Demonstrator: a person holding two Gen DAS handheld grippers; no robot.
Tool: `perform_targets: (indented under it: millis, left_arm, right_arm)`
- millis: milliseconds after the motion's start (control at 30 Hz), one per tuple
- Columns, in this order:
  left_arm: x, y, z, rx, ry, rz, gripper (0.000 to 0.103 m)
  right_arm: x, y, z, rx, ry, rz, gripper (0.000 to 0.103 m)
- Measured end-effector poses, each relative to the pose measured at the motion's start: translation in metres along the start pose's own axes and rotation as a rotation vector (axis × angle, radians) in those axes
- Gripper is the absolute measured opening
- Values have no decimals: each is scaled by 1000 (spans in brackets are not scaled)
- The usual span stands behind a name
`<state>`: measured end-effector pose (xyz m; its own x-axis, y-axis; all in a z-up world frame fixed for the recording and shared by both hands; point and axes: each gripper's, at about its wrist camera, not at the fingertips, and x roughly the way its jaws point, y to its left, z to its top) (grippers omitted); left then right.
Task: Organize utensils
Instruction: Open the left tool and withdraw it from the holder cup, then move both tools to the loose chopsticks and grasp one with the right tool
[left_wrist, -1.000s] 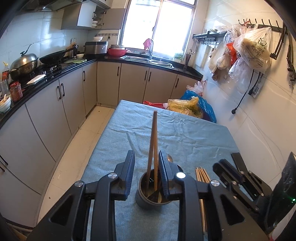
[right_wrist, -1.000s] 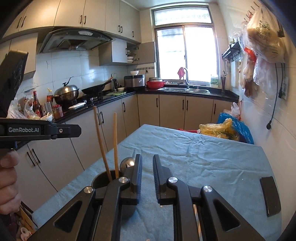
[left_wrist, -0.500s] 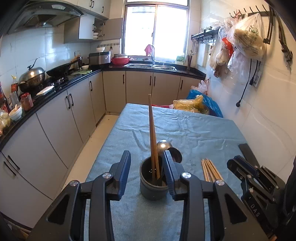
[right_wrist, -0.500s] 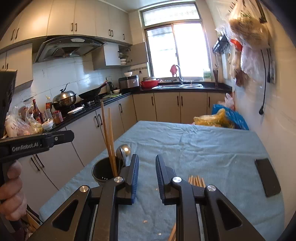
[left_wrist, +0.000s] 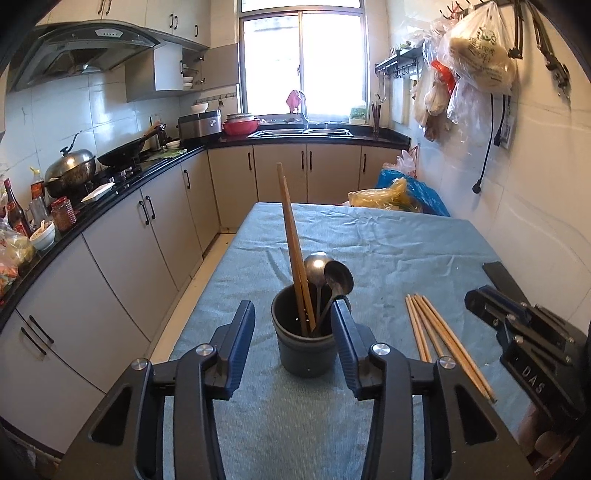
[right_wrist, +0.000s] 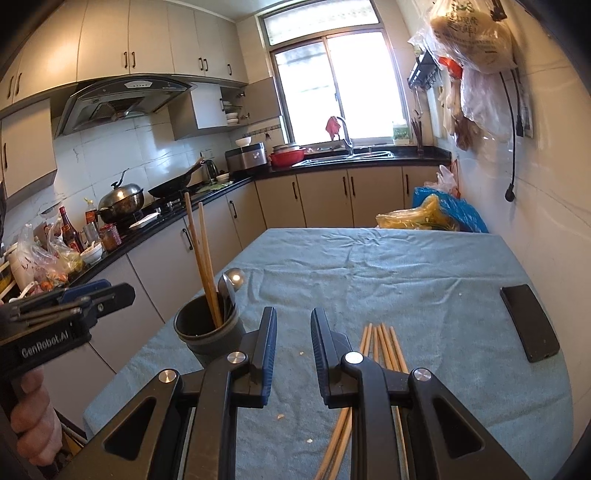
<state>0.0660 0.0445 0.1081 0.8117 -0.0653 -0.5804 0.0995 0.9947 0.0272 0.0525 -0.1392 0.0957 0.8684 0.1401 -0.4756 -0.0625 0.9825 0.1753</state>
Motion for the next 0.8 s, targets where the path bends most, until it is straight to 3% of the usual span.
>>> perform_targets:
  millis: [800]
  left_arm:
    - [9,-44,-22,121,15,40,48]
  right_arm:
    - [-3,-42,-9,102,30,-12,21]
